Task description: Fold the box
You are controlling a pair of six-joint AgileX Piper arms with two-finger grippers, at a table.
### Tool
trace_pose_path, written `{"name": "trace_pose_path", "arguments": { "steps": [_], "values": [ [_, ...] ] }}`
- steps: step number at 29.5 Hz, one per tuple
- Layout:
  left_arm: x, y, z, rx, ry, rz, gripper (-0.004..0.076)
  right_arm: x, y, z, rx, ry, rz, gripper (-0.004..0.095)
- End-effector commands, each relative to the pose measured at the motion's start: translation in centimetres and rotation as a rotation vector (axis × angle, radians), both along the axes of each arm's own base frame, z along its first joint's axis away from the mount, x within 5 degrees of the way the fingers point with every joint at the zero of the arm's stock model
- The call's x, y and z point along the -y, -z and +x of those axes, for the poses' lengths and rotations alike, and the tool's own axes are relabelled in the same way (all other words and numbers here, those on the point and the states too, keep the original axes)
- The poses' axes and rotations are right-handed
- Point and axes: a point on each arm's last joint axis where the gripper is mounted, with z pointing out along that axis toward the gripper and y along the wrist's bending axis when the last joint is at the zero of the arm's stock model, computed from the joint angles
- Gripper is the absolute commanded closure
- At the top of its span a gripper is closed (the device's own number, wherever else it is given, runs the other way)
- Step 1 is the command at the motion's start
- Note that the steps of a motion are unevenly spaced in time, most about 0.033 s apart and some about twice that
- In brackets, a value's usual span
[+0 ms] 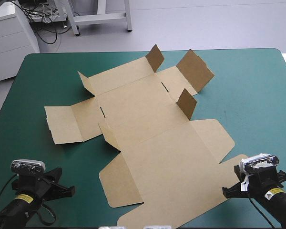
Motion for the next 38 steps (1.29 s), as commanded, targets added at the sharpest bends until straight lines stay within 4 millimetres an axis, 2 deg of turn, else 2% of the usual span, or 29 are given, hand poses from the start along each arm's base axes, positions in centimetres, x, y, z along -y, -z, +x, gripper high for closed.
{"name": "trace_pose_path", "arguments": {
  "steps": [1, 24, 31, 38],
  "values": [
    [0.1, -1.5, 0.5, 0.071, -0.012, -0.034, 0.0756, 0.0, -1.3, 0.5, 0.076, 0.009, 0.014, 0.093],
    [0.1, -1.5, 0.5, 0.071, -0.012, -0.034, 0.0756, -0.1, -1.6, 0.4, 0.075, -0.008, 0.009, 0.0912],
    [0.1, -1.5, 0.5, 0.071, -0.011, -0.032, 0.0756, 0.2, -5.2, 1.2, 0.13, 0.003, -0.046, 0.071],
    [0.1, -1.5, 0.5, 0.071, -0.011, -0.032, 0.0756, 0.0, -8.4, 4.5, 0.082, -0.007, -0.058, 0.049]
  ]
}}
